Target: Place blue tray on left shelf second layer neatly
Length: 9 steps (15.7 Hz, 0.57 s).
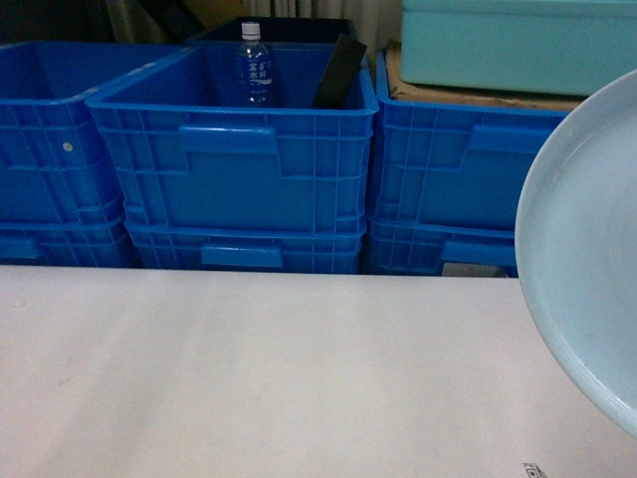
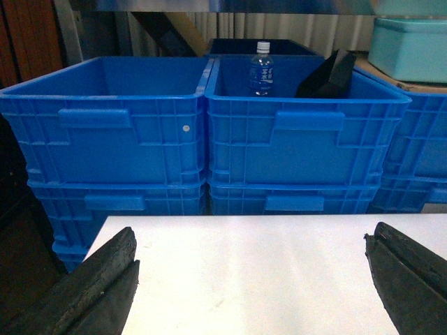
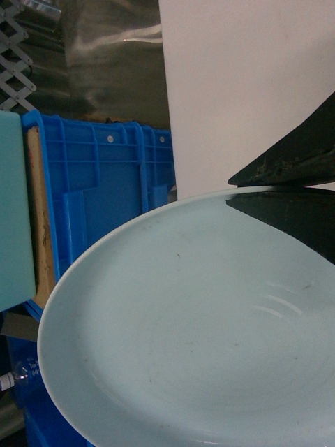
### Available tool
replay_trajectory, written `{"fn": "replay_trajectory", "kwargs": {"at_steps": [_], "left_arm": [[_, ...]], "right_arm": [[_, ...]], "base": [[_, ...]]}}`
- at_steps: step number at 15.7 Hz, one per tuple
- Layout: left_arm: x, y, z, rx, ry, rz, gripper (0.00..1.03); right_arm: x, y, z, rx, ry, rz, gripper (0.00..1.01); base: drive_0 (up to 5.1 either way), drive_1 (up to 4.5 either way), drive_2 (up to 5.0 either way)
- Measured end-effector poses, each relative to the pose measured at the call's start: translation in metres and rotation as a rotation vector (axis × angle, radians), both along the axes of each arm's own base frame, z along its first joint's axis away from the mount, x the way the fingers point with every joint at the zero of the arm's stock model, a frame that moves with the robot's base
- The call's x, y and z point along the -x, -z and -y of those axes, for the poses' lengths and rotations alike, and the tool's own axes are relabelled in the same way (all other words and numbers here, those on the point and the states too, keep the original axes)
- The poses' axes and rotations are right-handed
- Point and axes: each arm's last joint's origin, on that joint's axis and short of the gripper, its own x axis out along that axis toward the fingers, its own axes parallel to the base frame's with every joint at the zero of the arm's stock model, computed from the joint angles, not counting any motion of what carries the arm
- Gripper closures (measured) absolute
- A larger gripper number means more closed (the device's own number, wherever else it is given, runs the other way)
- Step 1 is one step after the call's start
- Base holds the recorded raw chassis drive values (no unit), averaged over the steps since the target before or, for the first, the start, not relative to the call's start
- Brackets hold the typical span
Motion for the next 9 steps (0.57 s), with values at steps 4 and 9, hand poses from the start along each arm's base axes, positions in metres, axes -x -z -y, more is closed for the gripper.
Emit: {"fn": "replay_trajectory", "kwargs": {"at_steps": [4, 9], "left_arm": [[0.0, 0.0, 0.0, 0.0, 0.0, 0.0, 0.05], [0.0, 0.0001, 0.0, 0.0, 0.0, -0.001, 0.05]], "right_arm": [[0.0, 0.0001, 0.0, 0.0, 0.001, -0.001, 0.99], [0.0, 0.0003, 0.0, 0.0, 0.0, -0.002, 0.99]], "base": [[4.5, -4.11, -0.4], [3.6, -4.93, -1.9]]}}
